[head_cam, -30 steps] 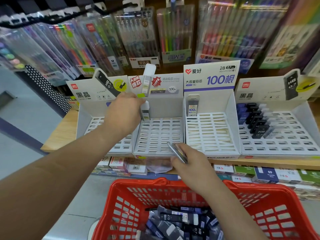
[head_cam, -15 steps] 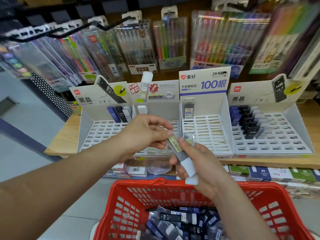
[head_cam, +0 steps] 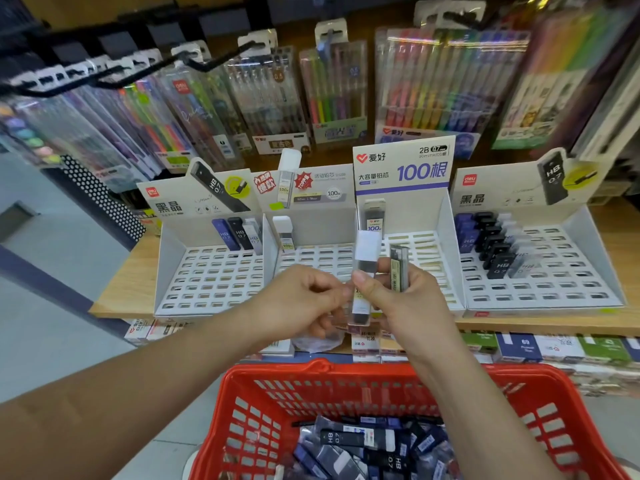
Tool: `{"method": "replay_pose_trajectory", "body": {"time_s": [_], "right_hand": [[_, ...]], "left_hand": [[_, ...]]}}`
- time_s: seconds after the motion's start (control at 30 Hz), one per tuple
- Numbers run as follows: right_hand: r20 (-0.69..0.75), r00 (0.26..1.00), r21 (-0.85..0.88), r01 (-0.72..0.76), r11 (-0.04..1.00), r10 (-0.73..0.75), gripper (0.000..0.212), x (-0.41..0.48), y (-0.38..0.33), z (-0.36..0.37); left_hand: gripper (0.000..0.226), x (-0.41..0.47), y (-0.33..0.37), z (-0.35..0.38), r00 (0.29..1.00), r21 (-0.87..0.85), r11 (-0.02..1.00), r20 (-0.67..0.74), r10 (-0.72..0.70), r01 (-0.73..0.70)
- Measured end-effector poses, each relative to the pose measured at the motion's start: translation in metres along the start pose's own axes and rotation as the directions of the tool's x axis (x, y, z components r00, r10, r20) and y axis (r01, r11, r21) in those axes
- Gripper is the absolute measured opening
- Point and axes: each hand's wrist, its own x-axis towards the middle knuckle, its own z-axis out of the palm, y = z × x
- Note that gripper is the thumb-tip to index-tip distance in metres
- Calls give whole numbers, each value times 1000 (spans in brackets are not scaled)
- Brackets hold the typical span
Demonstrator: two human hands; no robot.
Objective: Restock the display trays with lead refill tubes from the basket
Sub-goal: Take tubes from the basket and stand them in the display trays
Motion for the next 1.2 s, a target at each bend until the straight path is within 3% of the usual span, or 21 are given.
{"method": "replay_pose_trajectory", "body": {"time_s": [0.1, 0.17, 0.23, 0.3, 0.4, 0.5, 0.57, 0.77, 0.87, 1.07, 1.2], "right_hand": [[-8, 999, -113, 32, 993, -33, 17, 0, 0, -1], [35, 999, -136, 40, 990, -36, 10, -1, -1, 0], [73, 996, -196, 58, 979, -44, 10, 0, 0, 2], [95, 994, -248, 74, 966, -52, 14, 2, 3, 5], [120, 987, -327, 138, 935, -104, 8, 4, 11, 7], [138, 979, -532, 198, 823, -147, 27, 6, 22, 6], [159, 975, -607, 218, 764, -152, 41, 4, 25, 7], [272, 952, -677, 291, 676, -137, 52, -2, 36, 15], [308, 943, -690, 310, 654, -122, 49, -3, 45, 15], [323, 941, -699, 311, 644, -103, 45, 2, 51, 15], [334, 937, -683, 313, 660, -99, 44, 1, 51, 15]], "left_hand": [[13, 3, 5, -7, 992, -124, 990, -115, 53, -68], [15, 4, 11, -12, 994, -261, 962, -90, 58, -80], [23, 7, 13, -16, 995, -272, 958, -69, 77, -93], [31, 8, 12, -18, 992, -187, 977, -90, 86, -102], [25, 14, 11, -29, 965, -64, 987, -224, 132, -150], [13, 25, 8, -54, 837, 164, 960, -471, 280, -229], [7, 31, 4, -69, 766, 330, 916, -520, 378, -228], [14, 48, -14, -71, 700, 482, 850, -531, 477, -214], [15, 50, -19, -67, 707, 539, 807, -472, 526, -241], [12, 54, -20, -72, 715, 771, 585, -259, 649, -252], [31, 58, -16, -68, 744, 821, 550, -272, 611, -152]]}}
